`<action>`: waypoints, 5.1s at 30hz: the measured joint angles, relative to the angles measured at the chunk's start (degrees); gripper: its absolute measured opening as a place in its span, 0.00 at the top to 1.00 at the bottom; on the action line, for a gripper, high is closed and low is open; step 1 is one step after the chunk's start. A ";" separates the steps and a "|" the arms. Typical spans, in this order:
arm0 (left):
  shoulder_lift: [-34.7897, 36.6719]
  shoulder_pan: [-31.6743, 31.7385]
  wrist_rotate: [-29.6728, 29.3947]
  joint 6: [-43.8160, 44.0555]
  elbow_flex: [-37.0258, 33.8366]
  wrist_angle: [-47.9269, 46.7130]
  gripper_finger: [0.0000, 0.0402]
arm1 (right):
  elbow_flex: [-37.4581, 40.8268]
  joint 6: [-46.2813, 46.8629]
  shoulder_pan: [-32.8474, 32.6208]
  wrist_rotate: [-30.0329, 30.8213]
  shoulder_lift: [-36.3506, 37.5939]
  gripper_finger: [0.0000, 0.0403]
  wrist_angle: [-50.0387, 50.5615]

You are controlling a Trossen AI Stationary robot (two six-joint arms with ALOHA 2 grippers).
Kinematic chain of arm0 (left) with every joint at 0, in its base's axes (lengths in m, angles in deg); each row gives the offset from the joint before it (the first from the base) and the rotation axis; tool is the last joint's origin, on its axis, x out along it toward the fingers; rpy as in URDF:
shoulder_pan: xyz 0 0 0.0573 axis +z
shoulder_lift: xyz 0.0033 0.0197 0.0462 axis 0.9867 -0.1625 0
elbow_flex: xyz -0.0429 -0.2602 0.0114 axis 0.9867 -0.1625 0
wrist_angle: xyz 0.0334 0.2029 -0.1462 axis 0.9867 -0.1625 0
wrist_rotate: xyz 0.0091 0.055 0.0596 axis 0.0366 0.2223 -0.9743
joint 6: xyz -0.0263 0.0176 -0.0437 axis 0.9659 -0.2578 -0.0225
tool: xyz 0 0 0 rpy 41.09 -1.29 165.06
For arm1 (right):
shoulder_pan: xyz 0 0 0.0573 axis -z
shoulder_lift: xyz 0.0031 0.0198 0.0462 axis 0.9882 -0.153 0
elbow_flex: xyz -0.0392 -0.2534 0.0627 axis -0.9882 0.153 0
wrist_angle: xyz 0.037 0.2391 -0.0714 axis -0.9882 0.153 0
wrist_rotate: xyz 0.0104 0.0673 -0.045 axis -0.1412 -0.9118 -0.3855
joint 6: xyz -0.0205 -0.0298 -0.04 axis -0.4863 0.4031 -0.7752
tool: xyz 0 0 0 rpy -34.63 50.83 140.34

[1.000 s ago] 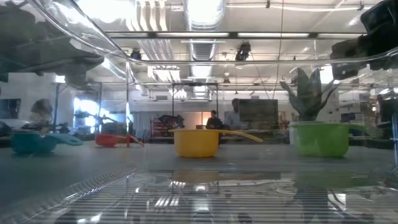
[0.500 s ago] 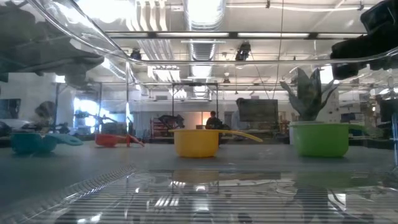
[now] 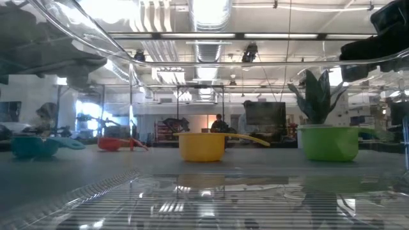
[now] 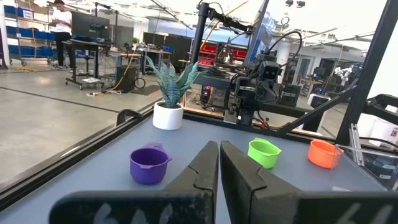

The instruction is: Nest measuring cups in basket

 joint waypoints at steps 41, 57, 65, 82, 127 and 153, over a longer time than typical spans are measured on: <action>0.00 0.00 -0.01 -0.02 0.00 0.00 1.00 | 0.00 0.00 0.00 0.00 0.00 0.98 0.00; -0.01 0.01 0.00 -0.02 0.00 0.00 1.00 | -0.01 0.00 0.00 0.00 -0.02 0.98 0.02; -0.01 0.02 0.00 -0.02 0.00 0.00 1.00 | -0.01 -0.01 0.00 0.00 0.00 0.98 0.01; 0.01 0.00 0.00 -0.01 0.00 0.00 1.00 | -0.01 0.00 0.00 -0.01 -0.01 0.98 0.01; -0.01 0.01 0.00 -0.02 0.00 0.00 1.00 | -9.15 13.05 -0.01 2.10 -1.46 0.98 -16.43; 0.01 0.00 0.00 0.00 0.00 -0.02 1.00 | -43.86 16.11 -0.13 6.54 -51.65 0.77 55.22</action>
